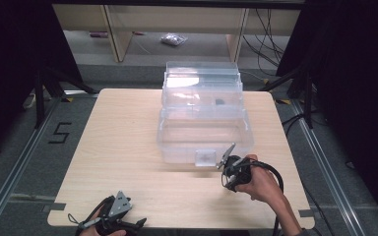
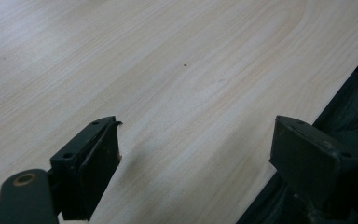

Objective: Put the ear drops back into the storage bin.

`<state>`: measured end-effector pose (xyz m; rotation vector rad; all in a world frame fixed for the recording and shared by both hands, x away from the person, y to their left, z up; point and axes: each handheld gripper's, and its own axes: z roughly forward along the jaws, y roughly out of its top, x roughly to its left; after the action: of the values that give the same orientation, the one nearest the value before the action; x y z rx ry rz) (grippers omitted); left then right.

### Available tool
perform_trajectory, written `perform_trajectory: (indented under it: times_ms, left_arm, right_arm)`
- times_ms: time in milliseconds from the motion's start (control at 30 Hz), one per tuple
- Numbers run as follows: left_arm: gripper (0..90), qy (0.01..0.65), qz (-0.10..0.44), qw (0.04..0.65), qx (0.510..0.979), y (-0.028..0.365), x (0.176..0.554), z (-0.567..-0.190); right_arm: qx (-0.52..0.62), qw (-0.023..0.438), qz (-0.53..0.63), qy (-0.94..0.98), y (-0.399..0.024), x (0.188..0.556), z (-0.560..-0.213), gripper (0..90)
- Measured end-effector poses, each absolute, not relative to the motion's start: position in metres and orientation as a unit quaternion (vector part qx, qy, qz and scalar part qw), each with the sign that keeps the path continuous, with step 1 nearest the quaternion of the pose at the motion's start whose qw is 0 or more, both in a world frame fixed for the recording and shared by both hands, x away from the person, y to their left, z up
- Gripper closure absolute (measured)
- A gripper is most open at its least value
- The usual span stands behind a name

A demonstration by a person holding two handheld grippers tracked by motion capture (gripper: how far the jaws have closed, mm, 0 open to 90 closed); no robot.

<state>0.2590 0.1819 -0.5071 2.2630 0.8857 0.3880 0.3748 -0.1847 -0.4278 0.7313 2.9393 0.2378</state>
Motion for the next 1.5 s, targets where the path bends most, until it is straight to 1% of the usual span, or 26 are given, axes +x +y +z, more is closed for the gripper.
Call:
perform_trajectory:
  times_ms: [100,167,200,267,300,333,400,433,533,633,800,833,900,967,1067,1167,1267,1400,1467,1500]
  left_arm:
    - [15.1,0.343,0.146,0.335,0.866,0.181,0.258,-0.508]
    - [15.1,0.338,0.147,0.333,0.868,0.182,0.259,-0.507]
    - [15.1,0.327,0.147,0.322,0.876,0.184,0.26,-0.506]
    - [15.1,0.344,0.146,0.335,0.865,0.181,0.258,-0.508]
    - [15.1,0.342,0.146,0.334,0.866,0.182,0.259,-0.508]
    - [15.1,0.326,0.146,0.322,0.876,0.184,0.26,-0.506]
    - [15.1,0.332,0.148,0.327,0.872,0.183,0.259,-0.506]
    - [15.1,0.338,0.148,0.334,0.867,0.182,0.259,-0.507]
    - [15.1,0.335,0.146,0.332,0.87,0.183,0.259,-0.507]
    - [15.0,0.325,0.147,0.32,0.878,0.184,0.26,-0.506]
    - [15.1,0.329,0.147,0.325,0.874,0.183,0.259,-0.506]
    - [15.0,0.343,0.145,0.336,0.865,0.181,0.258,-0.508]
    - [15.0,0.33,0.148,0.325,0.874,0.184,0.26,-0.506]
    - [15.1,0.341,0.147,0.338,0.865,0.182,0.259,-0.508]
    - [15.0,0.332,0.146,0.328,0.872,0.184,0.26,-0.507]
    - [15.0,0.325,0.145,0.322,0.878,0.184,0.26,-0.506]
    - [15.1,0.332,0.146,0.328,0.872,0.184,0.26,-0.506]
    - [15.0,0.326,0.145,0.321,0.877,0.184,0.26,-0.506]
    - [15.0,0.34,0.148,0.336,0.866,0.182,0.259,-0.508]
    - [15.0,0.337,0.146,0.334,0.868,0.182,0.259,-0.507]
  right_arm:
    - [0.234,0.053,0.085,0.967,-0.186,0.376,-0.424,60.1]
    - [0.238,0.052,0.081,0.966,-0.186,0.376,-0.421,60.1]
    - [0.236,0.053,0.083,0.967,-0.186,0.376,-0.42,60.1]
    - [0.241,0.054,0.08,0.966,-0.186,0.377,-0.418,60.1]
    - [0.231,0.053,0.078,0.968,-0.186,0.378,-0.417,60.1]
    - [0.226,0.055,0.081,0.969,-0.187,0.379,-0.417,60.1]
    - [0.239,0.055,0.085,0.966,-0.187,0.378,-0.413,60.2]
    - [0.225,0.057,0.09,0.969,-0.188,0.38,-0.411,60.1]
    - [0.23,0.053,0.083,0.968,-0.188,0.381,-0.407,60.2]
    - [0.234,0.065,0.083,0.966,-0.188,0.382,-0.402,60.2]
    - [0.226,0.056,0.081,0.969,-0.189,0.385,-0.394,60.2]
    - [0.238,0.059,0.077,0.966,-0.188,0.384,-0.393,60.2]
    - [0.231,0.064,0.081,0.968,-0.188,0.385,-0.39,60.2]
    - [0.223,0.057,0.08,0.97,-0.188,0.388,-0.385,60.2]
    - [0.23,0.064,0.083,0.968,-0.188,0.391,-0.378,60.2]
    - [0.233,0.061,0.084,0.967,-0.189,0.394,-0.371,60.2]
    - [0.232,0.056,0.086,0.967,-0.19,0.395,-0.366,60.2]
    - [0.231,0.056,0.092,0.967,-0.191,0.398,-0.355,60.2]
    - [0.233,0.056,0.096,0.966,-0.191,0.4,-0.35,60.2]
    - [0.23,0.055,0.097,0.967,-0.192,0.402,-0.348,60.1]
